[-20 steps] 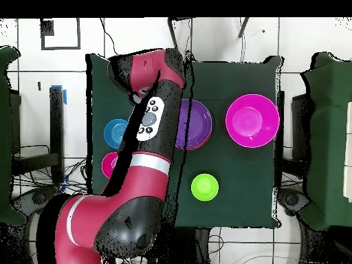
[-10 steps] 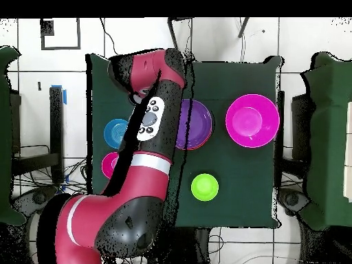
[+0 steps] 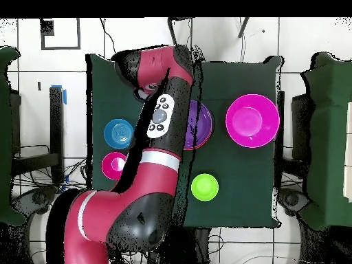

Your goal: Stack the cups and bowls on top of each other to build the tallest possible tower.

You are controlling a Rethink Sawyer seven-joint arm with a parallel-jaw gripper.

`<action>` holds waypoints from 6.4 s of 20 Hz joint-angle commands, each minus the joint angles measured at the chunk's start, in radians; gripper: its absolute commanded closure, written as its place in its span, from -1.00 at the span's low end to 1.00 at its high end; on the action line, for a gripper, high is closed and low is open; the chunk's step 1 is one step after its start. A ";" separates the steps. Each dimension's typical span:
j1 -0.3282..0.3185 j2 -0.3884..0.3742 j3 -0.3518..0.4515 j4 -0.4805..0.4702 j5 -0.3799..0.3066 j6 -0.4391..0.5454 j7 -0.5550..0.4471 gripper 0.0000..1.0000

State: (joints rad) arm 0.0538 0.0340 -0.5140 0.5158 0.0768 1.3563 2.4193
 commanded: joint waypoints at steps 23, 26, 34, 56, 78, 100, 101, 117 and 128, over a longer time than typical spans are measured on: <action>-0.044 0.073 0.120 -0.207 0.162 0.156 -0.051 -1.00; -0.029 0.104 0.139 -0.220 0.218 0.126 0.032 -1.00; 0.024 0.124 0.134 -0.174 0.334 0.051 0.222 -1.00; 0.121 0.125 0.060 -0.021 0.335 -0.159 0.212 -1.00; 0.287 -0.180 0.098 0.395 0.334 -0.199 0.046 -1.00; 0.378 -0.267 0.115 0.727 0.257 -0.467 0.036 -1.00; 0.377 -0.271 0.118 0.736 0.254 -0.470 0.030 -1.00; 0.382 -0.298 0.205 0.879 0.238 -0.565 0.020 -1.00; 0.355 -0.266 0.310 0.897 0.269 -0.648 0.024 -1.00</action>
State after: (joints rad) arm 0.4374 -0.2807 -0.3970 1.3407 0.3692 0.7882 2.4589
